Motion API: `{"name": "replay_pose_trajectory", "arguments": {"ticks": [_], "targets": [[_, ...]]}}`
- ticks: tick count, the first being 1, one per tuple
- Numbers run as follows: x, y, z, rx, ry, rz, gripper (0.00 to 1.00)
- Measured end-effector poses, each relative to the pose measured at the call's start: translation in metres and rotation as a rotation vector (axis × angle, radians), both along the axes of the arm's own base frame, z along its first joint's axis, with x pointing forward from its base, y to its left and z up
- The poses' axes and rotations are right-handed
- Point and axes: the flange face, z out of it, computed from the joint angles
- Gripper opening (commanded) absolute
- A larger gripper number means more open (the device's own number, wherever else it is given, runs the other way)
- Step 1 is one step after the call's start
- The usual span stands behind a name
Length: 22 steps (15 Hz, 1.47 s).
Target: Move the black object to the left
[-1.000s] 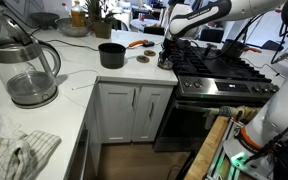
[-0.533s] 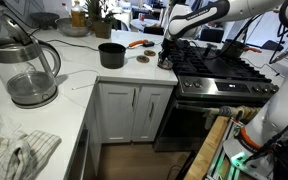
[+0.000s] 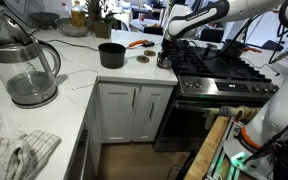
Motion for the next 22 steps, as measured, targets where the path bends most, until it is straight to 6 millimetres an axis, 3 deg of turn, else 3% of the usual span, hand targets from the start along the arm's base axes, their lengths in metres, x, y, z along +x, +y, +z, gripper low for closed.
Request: {"name": "replay_pose_trajectory", "arguments": {"ticks": [7,15,20,22], "targets": [[0.005,0.031,0.035,-0.084,-0.012,0.120,0.01],[-0.005,0.090,0.077,-0.068,0.013,0.422,0.06],[-0.007,0.095,0.081,-0.066,0.010,0.456,0.06],[-0.007,0.095,0.081,-0.066,0.010,0.457,0.01]]}}
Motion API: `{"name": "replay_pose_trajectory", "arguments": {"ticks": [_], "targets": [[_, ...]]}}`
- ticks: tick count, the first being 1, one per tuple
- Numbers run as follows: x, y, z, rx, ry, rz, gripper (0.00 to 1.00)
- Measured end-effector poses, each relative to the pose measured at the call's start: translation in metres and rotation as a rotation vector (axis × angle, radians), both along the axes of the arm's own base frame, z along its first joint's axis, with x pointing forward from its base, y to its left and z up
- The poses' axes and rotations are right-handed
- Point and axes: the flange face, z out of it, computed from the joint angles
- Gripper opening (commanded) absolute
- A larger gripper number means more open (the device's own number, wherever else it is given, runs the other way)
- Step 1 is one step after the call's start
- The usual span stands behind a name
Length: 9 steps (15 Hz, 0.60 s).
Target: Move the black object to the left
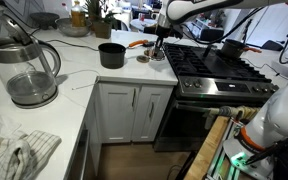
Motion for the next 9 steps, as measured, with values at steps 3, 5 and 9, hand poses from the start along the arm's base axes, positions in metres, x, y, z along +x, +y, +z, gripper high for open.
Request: {"name": "replay_pose_trajectory", "arguments": {"ticks": [3,5,9], "targets": [[0.001,0.007,-0.004,0.006,0.007,0.021,0.01],[0.003,0.023,-0.009,0.025,0.015,0.069,0.01],[0.010,0.059,-0.022,0.055,0.032,0.195,0.01]]}}
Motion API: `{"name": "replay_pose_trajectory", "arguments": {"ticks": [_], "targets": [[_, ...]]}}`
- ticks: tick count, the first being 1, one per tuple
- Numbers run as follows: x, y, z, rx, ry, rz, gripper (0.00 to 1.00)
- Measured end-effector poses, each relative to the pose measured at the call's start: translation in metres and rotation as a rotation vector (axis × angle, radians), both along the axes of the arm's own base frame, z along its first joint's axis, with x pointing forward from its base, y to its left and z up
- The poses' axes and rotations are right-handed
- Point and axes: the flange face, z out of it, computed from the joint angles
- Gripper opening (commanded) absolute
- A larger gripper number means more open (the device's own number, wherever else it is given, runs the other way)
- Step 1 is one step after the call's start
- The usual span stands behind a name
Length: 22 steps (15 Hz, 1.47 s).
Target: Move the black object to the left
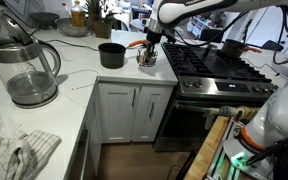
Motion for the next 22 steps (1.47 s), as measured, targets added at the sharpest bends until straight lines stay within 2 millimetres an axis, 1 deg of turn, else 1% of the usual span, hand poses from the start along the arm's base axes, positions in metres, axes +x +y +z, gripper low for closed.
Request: {"name": "replay_pose_trajectory", "arguments": {"ticks": [3,7,22], "targets": [[0.007,0.019,-0.004,0.003,-0.008,0.095,0.01],[0.016,0.039,-0.002,0.003,-0.034,0.207,0.01],[0.048,0.096,-0.014,0.017,-0.078,0.528,0.01]]}}
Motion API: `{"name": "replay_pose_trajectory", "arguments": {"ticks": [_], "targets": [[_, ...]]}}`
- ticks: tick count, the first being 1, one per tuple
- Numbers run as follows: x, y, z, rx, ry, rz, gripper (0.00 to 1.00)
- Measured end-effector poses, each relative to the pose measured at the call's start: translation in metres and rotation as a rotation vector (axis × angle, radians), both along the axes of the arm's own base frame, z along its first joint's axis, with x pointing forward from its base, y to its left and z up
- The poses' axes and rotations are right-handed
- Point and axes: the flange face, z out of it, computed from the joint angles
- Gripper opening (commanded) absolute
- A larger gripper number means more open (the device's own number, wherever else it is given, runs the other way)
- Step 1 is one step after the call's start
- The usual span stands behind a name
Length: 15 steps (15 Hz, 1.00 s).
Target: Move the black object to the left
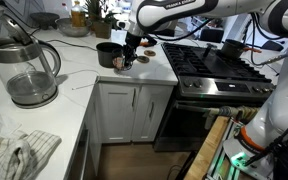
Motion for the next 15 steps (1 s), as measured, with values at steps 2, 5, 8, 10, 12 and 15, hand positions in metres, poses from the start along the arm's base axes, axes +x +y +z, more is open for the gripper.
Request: {"name": "replay_pose_trajectory", "arguments": {"ticks": [2,5,8,10,12,15], "targets": [[0.004,0.008,-0.001,-0.001,-0.008,0.055,0.01],[0.010,0.017,-0.002,-0.006,-0.021,0.135,0.01],[0.019,0.025,-0.005,-0.022,-0.030,0.207,0.01],[0.025,0.030,-0.007,-0.038,-0.036,0.252,0.01],[0.032,0.036,-0.009,-0.060,-0.051,0.293,0.01],[0.045,0.044,-0.011,-0.087,-0.078,0.338,0.01]]}}
